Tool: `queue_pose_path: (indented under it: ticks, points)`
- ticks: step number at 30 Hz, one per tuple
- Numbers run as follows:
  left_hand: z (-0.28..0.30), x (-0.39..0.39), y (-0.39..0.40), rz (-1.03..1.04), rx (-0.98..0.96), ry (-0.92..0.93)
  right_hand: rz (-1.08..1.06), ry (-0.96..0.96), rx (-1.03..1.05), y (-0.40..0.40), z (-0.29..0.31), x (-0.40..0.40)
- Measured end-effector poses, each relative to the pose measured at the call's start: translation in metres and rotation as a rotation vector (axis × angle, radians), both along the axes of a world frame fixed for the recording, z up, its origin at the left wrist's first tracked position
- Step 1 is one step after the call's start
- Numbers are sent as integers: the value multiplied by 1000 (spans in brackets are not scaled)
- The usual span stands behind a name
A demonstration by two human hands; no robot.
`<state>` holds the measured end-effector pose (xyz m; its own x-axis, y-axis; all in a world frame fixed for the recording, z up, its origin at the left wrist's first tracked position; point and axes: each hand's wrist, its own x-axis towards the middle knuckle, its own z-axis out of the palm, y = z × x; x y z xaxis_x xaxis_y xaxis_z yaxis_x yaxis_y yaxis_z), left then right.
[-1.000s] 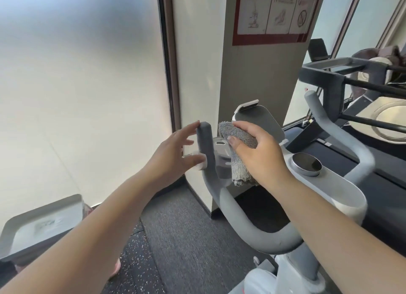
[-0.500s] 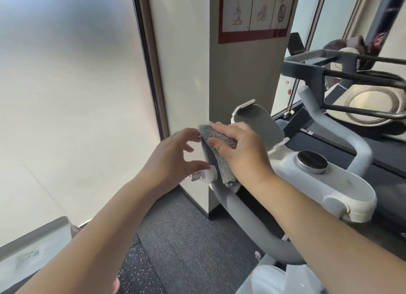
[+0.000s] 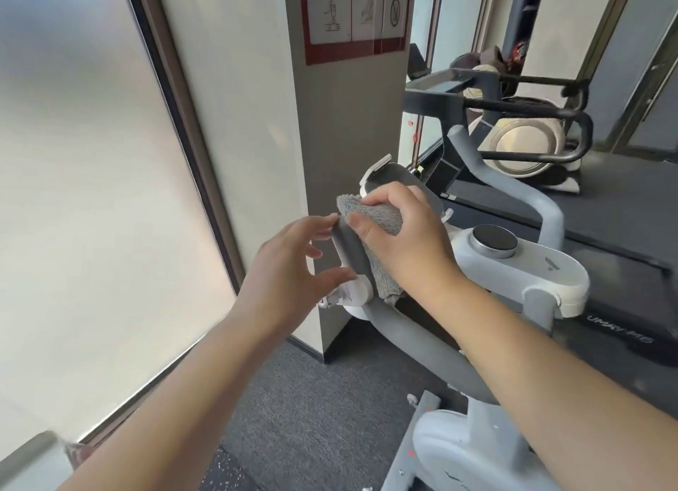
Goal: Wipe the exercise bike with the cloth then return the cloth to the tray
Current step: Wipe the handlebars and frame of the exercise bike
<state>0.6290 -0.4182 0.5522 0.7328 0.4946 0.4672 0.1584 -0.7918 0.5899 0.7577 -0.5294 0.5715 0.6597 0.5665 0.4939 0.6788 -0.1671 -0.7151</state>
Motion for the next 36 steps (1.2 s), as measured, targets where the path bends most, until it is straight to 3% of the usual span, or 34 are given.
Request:
queue_pose_path:
  ticks: [9, 14, 20, 23, 27, 30, 36]
  points:
    - [-1, 2, 3, -3, -46, -55, 34, 109, -83, -27, -22, 4]
    - [-5, 4, 2, -38, -170, -34, 122, -110, -52, 0, 7, 4]
    - [-6, -1, 3, -53, -253, 9, 237, -212, -23, -8, -14, 0]
    - [-13, -5, 2, -61, -252, 85, 273, -197, -85, -20, -21, 1]
    - [-17, -7, -1, -54, -214, 166, 214, -197, -8, -13, -4, 5]
    - [-17, -6, -3, -24, -236, 168, 205, -286, -37, 1, 6, 9]
    - [-14, -6, -6, 37, -257, 168, 317, -222, -146, -23, -22, 3]
